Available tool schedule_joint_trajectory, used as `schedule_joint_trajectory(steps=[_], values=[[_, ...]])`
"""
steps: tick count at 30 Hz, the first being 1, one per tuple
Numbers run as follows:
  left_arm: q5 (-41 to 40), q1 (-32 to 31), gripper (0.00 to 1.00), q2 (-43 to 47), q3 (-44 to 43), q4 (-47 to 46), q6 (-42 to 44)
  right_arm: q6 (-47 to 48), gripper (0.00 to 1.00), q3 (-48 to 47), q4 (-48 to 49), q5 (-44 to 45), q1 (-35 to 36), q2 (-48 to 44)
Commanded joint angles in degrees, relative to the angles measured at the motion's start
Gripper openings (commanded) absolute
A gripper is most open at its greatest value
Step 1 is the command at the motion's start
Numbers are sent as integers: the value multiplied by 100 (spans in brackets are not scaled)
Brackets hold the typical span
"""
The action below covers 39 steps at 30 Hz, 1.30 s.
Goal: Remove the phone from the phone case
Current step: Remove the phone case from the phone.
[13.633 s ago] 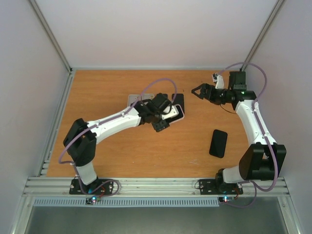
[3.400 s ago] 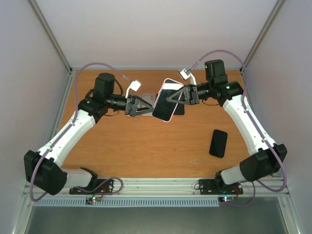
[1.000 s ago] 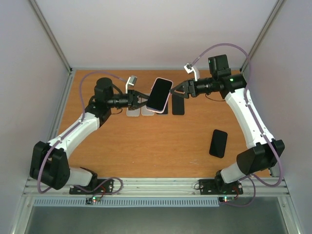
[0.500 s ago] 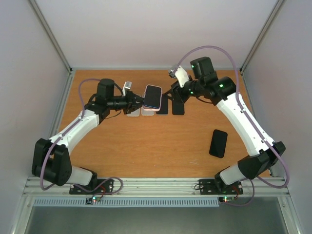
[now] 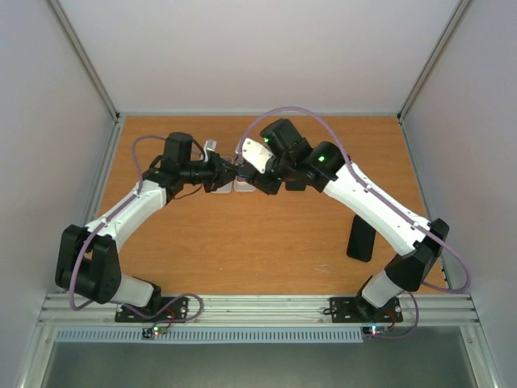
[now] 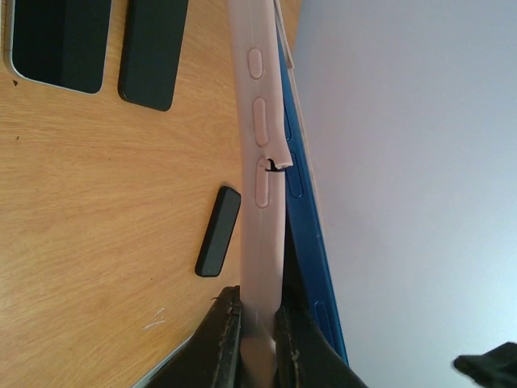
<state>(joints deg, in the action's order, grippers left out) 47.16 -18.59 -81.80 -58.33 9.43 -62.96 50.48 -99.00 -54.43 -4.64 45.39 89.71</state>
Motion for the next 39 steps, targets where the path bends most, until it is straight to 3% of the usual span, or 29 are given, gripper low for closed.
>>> schedule_joint_trajectory(steps=[1, 11, 27, 39], values=[[84, 29, 0, 17, -208, -361, -72, 317, 55, -37, 169, 783, 332, 251], [91, 31, 0, 95, -88, -431, -77, 552, 50, -91, 512, 1458, 533, 675], [91, 26, 0, 100, -54, -426, -14, 536, 48, -362, 381, 1328, 533, 776], [122, 31, 0, 105, -89, -460, -56, 1048, 47, 269, 901, 1813, 546, 735]])
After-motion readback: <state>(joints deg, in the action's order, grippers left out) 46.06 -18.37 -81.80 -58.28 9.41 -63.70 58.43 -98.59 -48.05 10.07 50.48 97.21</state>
